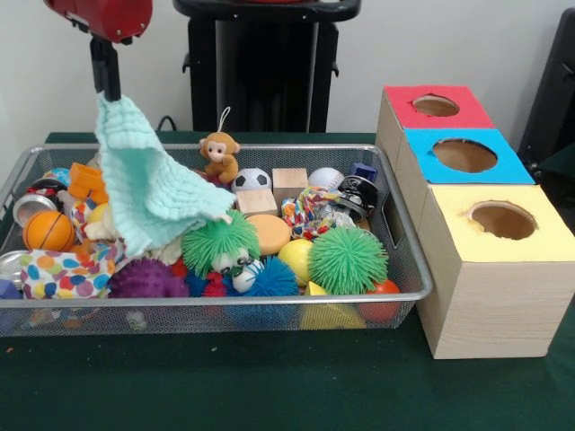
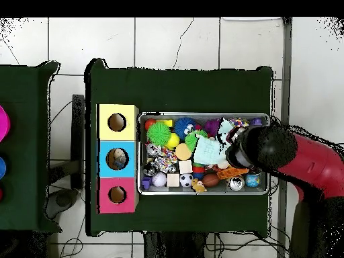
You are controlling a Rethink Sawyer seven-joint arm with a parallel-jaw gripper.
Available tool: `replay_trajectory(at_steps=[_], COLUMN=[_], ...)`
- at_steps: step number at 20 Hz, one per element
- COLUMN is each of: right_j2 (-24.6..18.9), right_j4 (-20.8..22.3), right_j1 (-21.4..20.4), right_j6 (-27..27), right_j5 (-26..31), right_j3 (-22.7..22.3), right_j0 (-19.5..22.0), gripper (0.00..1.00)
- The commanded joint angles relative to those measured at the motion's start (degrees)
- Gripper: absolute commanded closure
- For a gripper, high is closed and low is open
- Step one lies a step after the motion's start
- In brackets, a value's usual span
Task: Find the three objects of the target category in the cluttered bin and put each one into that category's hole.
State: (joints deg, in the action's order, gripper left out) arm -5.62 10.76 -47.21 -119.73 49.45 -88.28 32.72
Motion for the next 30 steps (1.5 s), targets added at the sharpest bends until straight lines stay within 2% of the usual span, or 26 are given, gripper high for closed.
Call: replay_trajectory(at_steps=[1,12,27,30], right_j2=[-2.34,-0.86,-0.16,0.39], right_j4=[-0.26,-1.23,-0.21,-0.3], right_j1=[0.6,0.5,2.89,2.62], right_j6=[-0.8,-2.93,-2.82,-4.7], right_j5=[3.87,1.58,0.31,-1.37], right_j3=[-3.62,-5.57,-4.43,-6.06], right_j0=[-3.4,-5.59,-5.59,-6.55], gripper=[1.0,1.0,1.0,1.0])
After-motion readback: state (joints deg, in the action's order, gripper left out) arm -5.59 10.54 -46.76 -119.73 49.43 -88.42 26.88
